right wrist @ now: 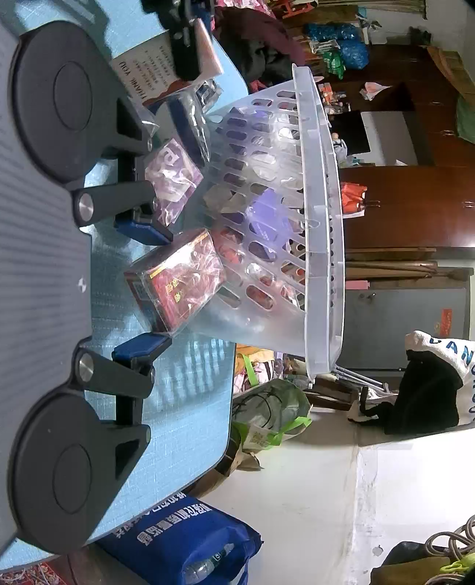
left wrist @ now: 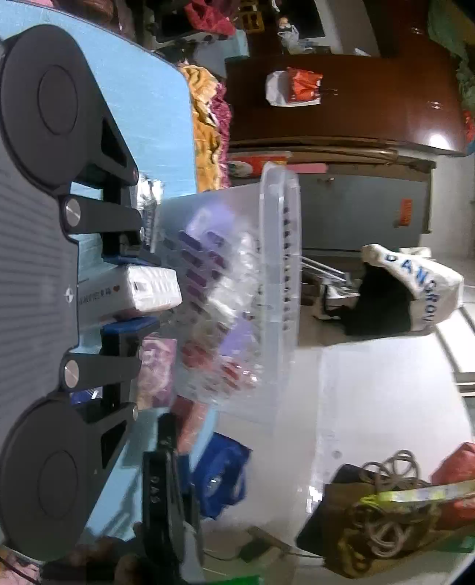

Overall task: Organize objects
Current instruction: 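Carry both items over the white basket and open both grippers, then grasp the silver-blue box with the left gripper while the right grasps the purple-pink box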

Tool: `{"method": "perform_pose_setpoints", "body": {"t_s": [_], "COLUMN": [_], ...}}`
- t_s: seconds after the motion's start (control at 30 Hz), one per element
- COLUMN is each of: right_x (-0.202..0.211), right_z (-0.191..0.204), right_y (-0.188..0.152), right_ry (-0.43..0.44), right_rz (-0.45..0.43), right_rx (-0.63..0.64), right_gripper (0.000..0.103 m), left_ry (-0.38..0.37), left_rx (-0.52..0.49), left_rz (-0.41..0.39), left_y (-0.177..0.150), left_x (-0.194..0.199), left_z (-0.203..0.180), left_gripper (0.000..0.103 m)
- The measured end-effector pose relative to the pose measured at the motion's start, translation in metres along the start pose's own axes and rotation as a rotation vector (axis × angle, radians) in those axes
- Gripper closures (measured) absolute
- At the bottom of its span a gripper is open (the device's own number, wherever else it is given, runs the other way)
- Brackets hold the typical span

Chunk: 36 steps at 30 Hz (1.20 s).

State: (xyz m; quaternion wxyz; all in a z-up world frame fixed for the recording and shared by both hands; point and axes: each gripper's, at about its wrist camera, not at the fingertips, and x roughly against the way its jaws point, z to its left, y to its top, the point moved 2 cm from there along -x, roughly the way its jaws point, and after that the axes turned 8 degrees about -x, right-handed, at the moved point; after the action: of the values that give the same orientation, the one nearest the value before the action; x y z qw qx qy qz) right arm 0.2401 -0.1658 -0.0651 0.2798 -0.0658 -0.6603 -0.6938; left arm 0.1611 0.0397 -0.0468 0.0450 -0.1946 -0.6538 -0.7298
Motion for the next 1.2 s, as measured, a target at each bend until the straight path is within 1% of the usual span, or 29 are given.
{"method": "perform_pose_setpoints", "body": {"t_s": [0.1, 0.17, 0.23, 0.33, 0.43, 0.47, 0.53, 0.6, 0.67, 0.73, 0.77, 0.8, 0.83, 0.87, 0.9, 0.93, 0.97, 1.0, 1.03, 1.07, 1.1, 1.13, 1.17, 1.2], "right_x": [0.001, 0.004, 0.016, 0.035, 0.062, 0.069, 0.078, 0.072, 0.056, 0.03, 0.016, 0.007, -0.001, -0.006, -0.012, -0.011, -0.008, -0.002, 0.005, 0.013, 0.021, 0.026, 0.028, 0.027], "right_z": [-0.001, -0.002, -0.003, 0.004, 0.012, 0.016, 0.028, 0.038, 0.045, 0.048, 0.049, 0.048, 0.047, 0.047, 0.048, 0.048, 0.046, 0.042, 0.036, 0.03, 0.023, 0.018, 0.015, 0.013], "right_y": [0.001, 0.002, 0.001, 0.002, 0.016, 0.024, 0.048, 0.077, 0.102, 0.122, 0.13, 0.133, 0.135, 0.135, 0.133, 0.129, 0.124, 0.118, 0.113, 0.107, 0.098, 0.089, 0.081, 0.068], "right_ry": [0.004, 0.021, 0.049, 0.088, 0.117, 0.121, 0.085, 0.045, 0.005, -0.021, -0.019, -0.017, -0.018, -0.022, -0.038, -0.057, -0.07, -0.071, -0.054, -0.024, 0.017, 0.042, 0.051, 0.044], "right_rz": [-0.009, -0.02, -0.062, -0.09, -0.154, -0.173, -0.223, -0.24, -0.235, -0.202, -0.187, -0.181, -0.18, -0.182, -0.182, -0.187, -0.202, -0.213, -0.213, -0.21, -0.2, -0.191, -0.183, -0.164], "right_rx": [-0.005, -0.018, -0.046, -0.044, -0.027, -0.019, 0.016, 0.044, 0.066, 0.073, 0.077, 0.072, 0.069, 0.084, 0.118, 0.14, 0.147, 0.138, 0.109, 0.075, 0.039, 0.017, 0.006, 0.008], "right_gripper": [0.046, 0.047, 0.047, 0.047, 0.047, 0.047, 0.047, 0.047, 0.047, 0.047, 0.047, 0.047, 0.045, 0.042, 0.027, 0.013, 0.01, 0.009, 0.008, 0.007, 0.004, 0.0, 0.0, 0.0], "left_ry": [-0.012, 0.001, -0.009, -0.033, -0.05, -0.04, -0.001, 0.031, 0.058, 0.098, 0.102, 0.087, 0.077, 0.079, 0.093, 0.112, 0.125, 0.125, 0.12, 0.11, 0.103, 0.11, 0.125, 0.144], "left_rx": [0.037, 0.03, 0.028, 0.033, 0.014, 0.009, -0.005, -0.009, -0.016, -0.017, -0.004, 0.014, 0.026, 0.027, 0.025, 0.028, 0.035, 0.049, 0.068, 0.086, 0.094, 0.096, 0.095, 0.089], "left_rz": [-0.049, -0.062, -0.068, -0.092, -0.136, -0.151, -0.169, -0.17, -0.168, -0.151, -0.142, -0.134, -0.119, -0.091, -0.064, -0.046, -0.046, -0.064, -0.087, -0.106, -0.127, -0.142, -0.146, -0.139], "left_y": [0.0, 0.001, 0.003, 0.012, 0.034, 0.047, 0.076, 0.108, 0.133, 0.15, 0.154, 0.156, 0.157, 0.155, 0.152, 0.148, 0.143, 0.137, 0.131, 0.124, 0.116, 0.107, 0.099, 0.09], "left_x": [0.009, 0.013, 0.015, 0.026, 0.04, 0.043, 0.042, 0.031, 0.015, -0.005, -0.015, -0.026, -0.038, -0.049, -0.055, -0.059, -0.058, -0.051, -0.042, -0.03, -0.018, -0.006, 0.003, 0.009], "left_z": [0.004, 0.003, 0.002, 0.001, 0.0, 0.001, 0.001, 0.003, 0.003, 0.006, 0.009, 0.013, 0.017, 0.021, 0.024, 0.027, 0.03, 0.034, 0.037, 0.04, 0.041, 0.041, 0.04, 0.04], "left_gripper": [0.072, 0.072, 0.072, 0.072, 0.072, 0.072, 0.072, 0.072, 0.072, 0.072, 0.071, 0.07, 0.066, 0.052, 0.038, 0.035, 0.035, 0.035, 0.034, 0.031, 0.024, 0.02, 0.012, 0.01]}}
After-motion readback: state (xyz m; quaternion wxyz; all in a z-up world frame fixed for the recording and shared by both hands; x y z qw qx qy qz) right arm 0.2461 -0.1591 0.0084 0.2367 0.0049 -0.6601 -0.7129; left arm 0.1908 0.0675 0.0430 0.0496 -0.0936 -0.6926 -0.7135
